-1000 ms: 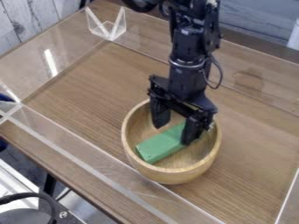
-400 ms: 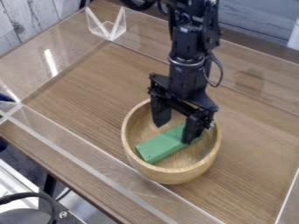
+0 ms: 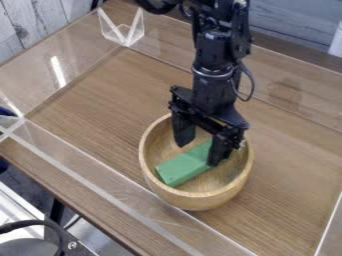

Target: Remove the green block from inside the brown bowl and put it on the table

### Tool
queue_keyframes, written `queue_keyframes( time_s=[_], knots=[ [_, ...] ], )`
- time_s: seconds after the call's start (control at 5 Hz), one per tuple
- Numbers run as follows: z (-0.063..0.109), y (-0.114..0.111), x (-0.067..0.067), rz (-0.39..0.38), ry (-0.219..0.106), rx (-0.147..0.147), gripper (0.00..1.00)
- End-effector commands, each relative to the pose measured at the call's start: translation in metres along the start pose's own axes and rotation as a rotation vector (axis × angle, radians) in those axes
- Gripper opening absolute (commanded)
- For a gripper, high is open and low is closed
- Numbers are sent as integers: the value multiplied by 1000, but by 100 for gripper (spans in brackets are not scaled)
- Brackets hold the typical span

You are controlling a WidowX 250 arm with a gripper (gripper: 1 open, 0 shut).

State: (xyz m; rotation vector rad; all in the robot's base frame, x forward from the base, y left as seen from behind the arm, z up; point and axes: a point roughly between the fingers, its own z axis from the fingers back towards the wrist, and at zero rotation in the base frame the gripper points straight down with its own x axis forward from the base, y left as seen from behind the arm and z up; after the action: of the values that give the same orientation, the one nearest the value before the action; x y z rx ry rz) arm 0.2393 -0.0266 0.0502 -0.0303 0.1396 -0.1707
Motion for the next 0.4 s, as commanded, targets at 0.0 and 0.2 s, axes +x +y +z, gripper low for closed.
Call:
queue_keyframes(
  time_s=[0.0,0.2],
  knots=[
    [18,-1,6,-9,-76,6,100],
    [11,0,7,-8,-62,7,100]
  ],
)
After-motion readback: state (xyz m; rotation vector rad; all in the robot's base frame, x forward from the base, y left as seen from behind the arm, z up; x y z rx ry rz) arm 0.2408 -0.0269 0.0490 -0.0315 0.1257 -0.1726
